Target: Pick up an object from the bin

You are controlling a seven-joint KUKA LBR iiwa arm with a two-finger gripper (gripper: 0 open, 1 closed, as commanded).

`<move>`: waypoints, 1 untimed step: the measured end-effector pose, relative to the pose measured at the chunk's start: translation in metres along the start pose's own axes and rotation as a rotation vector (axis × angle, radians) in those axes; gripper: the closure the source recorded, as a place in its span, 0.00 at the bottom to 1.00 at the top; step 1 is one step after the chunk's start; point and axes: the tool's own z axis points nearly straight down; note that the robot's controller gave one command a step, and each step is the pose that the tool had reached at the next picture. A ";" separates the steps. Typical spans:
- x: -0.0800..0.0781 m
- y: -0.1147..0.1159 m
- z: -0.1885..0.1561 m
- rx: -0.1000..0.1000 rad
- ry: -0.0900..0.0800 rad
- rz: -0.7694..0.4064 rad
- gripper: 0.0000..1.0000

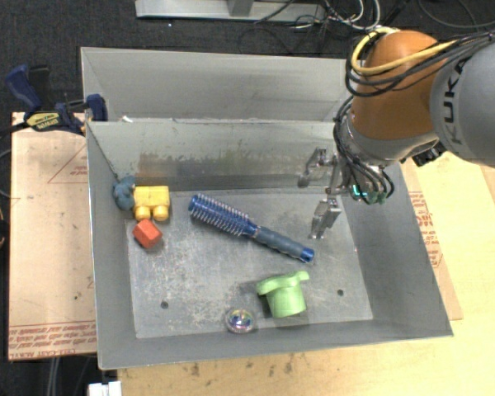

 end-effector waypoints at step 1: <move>0.009 0.027 0.122 0.000 -0.014 -0.120 0.00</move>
Offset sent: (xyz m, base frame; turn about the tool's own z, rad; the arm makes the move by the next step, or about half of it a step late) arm -0.0132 0.0261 -0.1243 -0.1221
